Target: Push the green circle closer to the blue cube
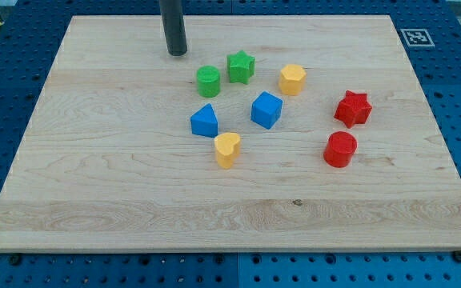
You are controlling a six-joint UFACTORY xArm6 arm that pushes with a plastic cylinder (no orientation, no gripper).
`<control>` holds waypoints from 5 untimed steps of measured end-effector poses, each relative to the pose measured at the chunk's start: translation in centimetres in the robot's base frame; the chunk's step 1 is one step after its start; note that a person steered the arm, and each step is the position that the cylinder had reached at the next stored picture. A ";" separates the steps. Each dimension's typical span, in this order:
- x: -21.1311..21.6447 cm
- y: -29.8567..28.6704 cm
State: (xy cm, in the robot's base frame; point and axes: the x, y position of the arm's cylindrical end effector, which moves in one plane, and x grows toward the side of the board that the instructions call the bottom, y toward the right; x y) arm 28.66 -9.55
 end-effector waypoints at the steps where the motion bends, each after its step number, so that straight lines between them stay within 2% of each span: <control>1: 0.0 -0.1; 5: -0.3 0.4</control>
State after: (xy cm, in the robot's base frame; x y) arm 28.37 -9.19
